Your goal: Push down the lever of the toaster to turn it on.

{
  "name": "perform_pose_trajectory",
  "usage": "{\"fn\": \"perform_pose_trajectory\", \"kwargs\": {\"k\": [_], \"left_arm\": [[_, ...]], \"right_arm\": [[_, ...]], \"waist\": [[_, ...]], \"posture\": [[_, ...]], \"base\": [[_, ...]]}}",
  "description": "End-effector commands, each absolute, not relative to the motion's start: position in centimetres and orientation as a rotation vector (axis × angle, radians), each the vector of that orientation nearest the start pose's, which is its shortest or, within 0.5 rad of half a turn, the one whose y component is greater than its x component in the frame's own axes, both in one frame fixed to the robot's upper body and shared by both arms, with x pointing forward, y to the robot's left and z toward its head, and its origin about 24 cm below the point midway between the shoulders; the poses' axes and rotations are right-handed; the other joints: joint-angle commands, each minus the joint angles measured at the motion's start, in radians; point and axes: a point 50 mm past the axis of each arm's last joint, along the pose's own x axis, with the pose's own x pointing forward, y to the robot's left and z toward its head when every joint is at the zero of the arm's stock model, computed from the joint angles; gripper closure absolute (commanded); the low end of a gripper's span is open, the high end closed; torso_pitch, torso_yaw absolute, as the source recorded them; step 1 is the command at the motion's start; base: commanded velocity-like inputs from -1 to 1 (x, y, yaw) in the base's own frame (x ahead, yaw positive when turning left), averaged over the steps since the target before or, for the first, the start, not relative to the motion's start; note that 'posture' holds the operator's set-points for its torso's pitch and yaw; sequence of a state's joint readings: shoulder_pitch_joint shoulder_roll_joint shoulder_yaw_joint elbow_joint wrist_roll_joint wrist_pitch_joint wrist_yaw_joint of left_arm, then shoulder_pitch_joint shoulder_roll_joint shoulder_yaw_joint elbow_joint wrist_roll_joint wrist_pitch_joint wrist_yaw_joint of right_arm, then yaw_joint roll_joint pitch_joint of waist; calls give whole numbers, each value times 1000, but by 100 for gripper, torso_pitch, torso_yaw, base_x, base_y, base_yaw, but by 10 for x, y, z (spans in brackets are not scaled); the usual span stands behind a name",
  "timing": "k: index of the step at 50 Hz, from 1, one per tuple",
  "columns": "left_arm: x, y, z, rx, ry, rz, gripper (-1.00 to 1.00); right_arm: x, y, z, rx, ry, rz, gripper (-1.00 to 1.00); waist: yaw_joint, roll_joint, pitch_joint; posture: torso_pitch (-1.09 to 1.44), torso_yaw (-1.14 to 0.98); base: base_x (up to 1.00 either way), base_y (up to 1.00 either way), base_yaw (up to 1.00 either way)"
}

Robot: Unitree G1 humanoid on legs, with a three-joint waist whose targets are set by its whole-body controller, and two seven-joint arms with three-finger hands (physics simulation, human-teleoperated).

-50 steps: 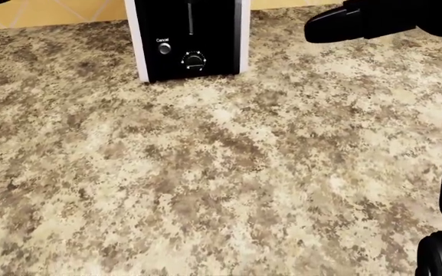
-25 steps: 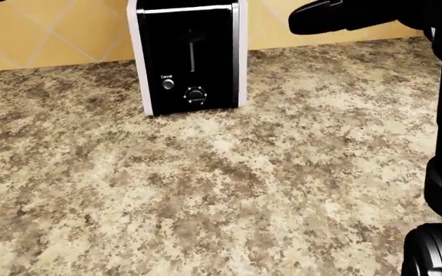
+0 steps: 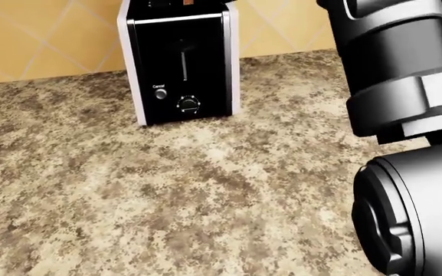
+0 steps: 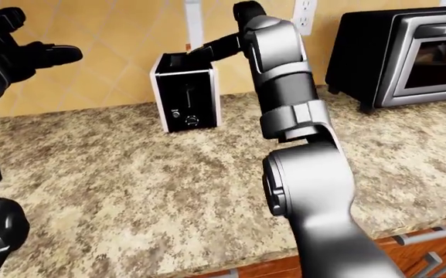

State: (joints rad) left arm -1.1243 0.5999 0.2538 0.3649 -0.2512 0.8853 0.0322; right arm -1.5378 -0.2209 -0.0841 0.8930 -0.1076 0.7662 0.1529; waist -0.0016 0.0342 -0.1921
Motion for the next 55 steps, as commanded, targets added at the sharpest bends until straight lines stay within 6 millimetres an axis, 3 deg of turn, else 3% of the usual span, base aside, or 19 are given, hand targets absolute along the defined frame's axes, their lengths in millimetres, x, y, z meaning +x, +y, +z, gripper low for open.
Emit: {"fn": "perform_pose_trajectory", "kwargs": {"k": [1, 16, 35, 55], "left_arm": [[357, 263, 327, 11, -94, 237, -100], [356, 264, 323, 5, -86, 227, -100], [354, 264, 323, 2, -86, 218, -100], [356, 264, 317, -2, -79, 215, -100]], "right_arm": [[410, -100, 342, -276, 7, 137, -100], [420, -50, 291, -337, 72, 258, -100], [416, -27, 289, -346, 55, 328, -100], [415, -13, 267, -349, 75, 380, -100]], "waist": [[-1, 6, -23], [-7, 20, -21], [-1, 25, -19], [3, 26, -24]], "posture": [[-30, 0], [-30, 0], [-30, 0], [-30, 0]], "base": [[0, 0, 0], [0, 0, 0], [0, 0, 0], [0, 0, 0]]}}
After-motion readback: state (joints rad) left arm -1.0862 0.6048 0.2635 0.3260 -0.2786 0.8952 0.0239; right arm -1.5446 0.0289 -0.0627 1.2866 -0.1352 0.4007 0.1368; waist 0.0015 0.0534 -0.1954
